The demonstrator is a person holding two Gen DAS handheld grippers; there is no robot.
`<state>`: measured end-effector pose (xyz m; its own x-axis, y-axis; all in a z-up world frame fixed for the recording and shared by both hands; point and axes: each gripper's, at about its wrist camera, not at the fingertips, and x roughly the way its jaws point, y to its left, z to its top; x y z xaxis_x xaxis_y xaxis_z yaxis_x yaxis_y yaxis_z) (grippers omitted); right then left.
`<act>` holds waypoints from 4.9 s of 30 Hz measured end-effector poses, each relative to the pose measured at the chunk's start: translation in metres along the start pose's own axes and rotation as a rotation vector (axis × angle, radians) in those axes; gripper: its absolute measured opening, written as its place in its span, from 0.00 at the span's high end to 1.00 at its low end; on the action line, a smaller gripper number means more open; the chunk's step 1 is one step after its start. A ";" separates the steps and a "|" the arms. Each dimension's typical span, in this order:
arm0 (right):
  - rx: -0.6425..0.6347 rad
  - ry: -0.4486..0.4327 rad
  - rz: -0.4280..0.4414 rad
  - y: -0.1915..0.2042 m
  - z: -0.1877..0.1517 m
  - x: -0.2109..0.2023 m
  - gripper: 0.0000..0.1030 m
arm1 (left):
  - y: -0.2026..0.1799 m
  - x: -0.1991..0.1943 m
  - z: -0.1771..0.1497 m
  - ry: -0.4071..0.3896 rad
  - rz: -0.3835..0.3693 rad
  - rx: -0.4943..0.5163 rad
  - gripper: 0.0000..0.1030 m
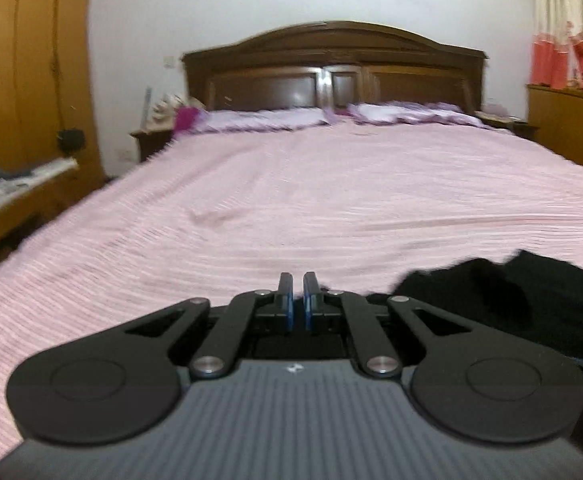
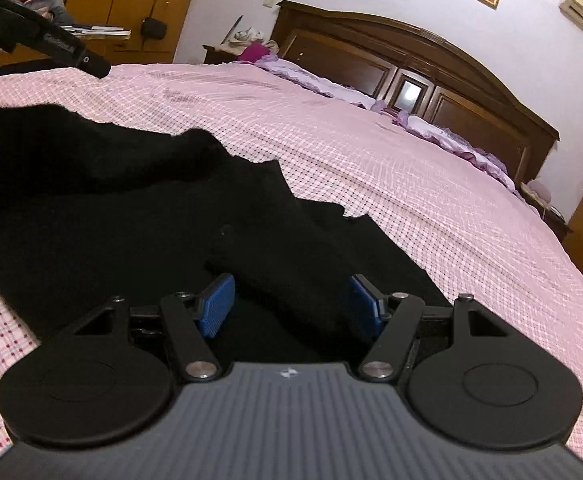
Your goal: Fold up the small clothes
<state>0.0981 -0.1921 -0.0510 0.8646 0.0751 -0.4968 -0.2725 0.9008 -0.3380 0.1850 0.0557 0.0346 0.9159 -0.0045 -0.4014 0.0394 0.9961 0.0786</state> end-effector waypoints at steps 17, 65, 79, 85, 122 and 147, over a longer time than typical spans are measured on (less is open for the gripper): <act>0.104 -0.005 -0.006 -0.007 -0.006 -0.008 0.31 | 0.009 0.033 -0.017 0.261 -0.338 -0.214 0.58; -0.050 0.046 -0.057 0.010 -0.002 0.015 0.78 | 0.019 -0.017 -0.029 0.228 -0.192 -0.142 0.37; 0.021 0.084 -0.272 -0.083 0.033 0.069 0.95 | 0.028 0.003 -0.054 0.205 -0.165 -0.158 0.36; 0.057 0.240 -0.290 -0.099 0.005 0.119 0.93 | 0.021 0.006 -0.057 0.203 -0.146 -0.114 0.33; 0.803 0.110 0.094 -0.142 -0.086 -0.086 0.02 | 0.000 -0.101 -0.046 0.359 -0.118 -0.184 0.21; 1.012 -0.016 0.271 -0.142 -0.129 -0.058 0.00 | -0.031 -0.105 -0.062 0.450 -0.069 -0.118 0.21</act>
<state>0.0324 -0.3797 -0.0778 0.8348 0.3267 -0.4433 0.0163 0.7900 0.6129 0.0629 0.0311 0.0177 0.6478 -0.0587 -0.7596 0.0251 0.9981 -0.0558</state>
